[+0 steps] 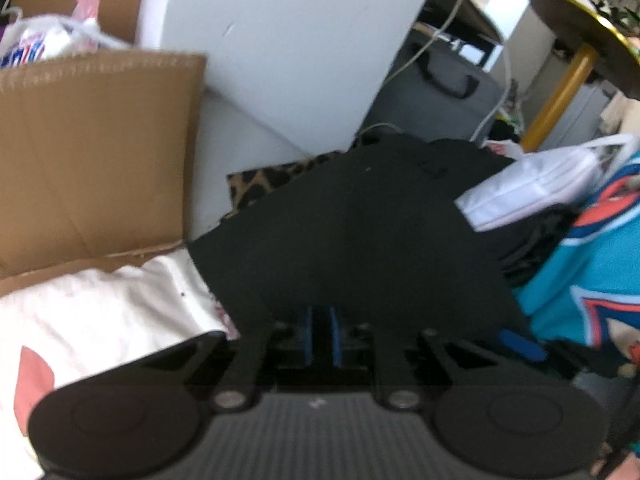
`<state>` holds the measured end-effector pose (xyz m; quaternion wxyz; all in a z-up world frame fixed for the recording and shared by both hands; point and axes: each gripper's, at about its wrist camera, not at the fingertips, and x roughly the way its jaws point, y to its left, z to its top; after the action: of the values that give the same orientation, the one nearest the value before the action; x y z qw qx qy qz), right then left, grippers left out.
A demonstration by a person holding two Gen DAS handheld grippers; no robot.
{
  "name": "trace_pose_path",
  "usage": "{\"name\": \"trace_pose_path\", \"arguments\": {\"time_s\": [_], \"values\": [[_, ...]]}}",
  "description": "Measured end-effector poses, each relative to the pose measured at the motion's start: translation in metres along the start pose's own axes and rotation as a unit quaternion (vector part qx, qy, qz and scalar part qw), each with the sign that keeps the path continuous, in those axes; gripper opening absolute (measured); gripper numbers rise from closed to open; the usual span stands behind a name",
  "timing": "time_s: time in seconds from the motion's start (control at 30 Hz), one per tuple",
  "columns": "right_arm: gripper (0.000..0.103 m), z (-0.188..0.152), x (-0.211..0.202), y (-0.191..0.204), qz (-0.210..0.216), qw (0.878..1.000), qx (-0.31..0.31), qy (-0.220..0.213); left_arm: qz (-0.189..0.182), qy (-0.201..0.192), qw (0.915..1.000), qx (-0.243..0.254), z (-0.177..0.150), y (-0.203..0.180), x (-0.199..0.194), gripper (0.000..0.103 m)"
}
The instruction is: Fold clothes
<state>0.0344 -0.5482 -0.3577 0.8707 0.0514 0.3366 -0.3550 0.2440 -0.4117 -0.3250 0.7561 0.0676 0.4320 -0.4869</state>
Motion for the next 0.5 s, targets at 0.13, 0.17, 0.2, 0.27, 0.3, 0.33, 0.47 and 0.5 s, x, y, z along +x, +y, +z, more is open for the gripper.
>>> {"name": "trace_pose_path", "arguments": {"time_s": [0.13, 0.17, 0.2, 0.27, 0.3, 0.33, 0.47, 0.5], "values": [[0.038, -0.008, 0.001, -0.007, -0.025, 1.000, -0.002, 0.016, 0.007, -0.001, 0.9998, -0.019, -0.004, 0.015, 0.016, 0.003], [0.038, -0.011, 0.001, -0.008, -0.033, 0.999, -0.001, 0.020, 0.006, -0.003, 0.9998, -0.020, -0.005, 0.017, 0.017, 0.003], [0.038, -0.013, 0.002, -0.012, -0.038, 0.999, 0.007, 0.027, 0.004, -0.005, 0.9997, -0.022, -0.004, 0.018, 0.016, 0.003], [0.038, -0.017, 0.002, -0.019, -0.043, 0.998, 0.020, 0.037, 0.005, -0.007, 0.9998, -0.020, -0.003, 0.017, 0.009, 0.003], [0.038, -0.017, 0.001, -0.019, -0.043, 0.998, 0.017, 0.038, 0.010, -0.010, 0.9998, -0.014, -0.003, 0.015, 0.005, 0.003], [0.038, -0.017, -0.001, -0.019, -0.043, 0.998, 0.014, 0.038, 0.014, -0.014, 0.9998, -0.006, -0.002, 0.013, -0.001, 0.002], [0.038, -0.015, -0.010, -0.017, -0.035, 0.999, 0.016, 0.031, 0.007, -0.023, 0.9997, -0.004, -0.003, 0.007, -0.015, 0.006], [0.039, -0.014, -0.012, -0.016, -0.029, 0.999, 0.019, 0.026, 0.008, -0.029, 0.9995, -0.001, -0.003, 0.003, -0.018, 0.007]]}}
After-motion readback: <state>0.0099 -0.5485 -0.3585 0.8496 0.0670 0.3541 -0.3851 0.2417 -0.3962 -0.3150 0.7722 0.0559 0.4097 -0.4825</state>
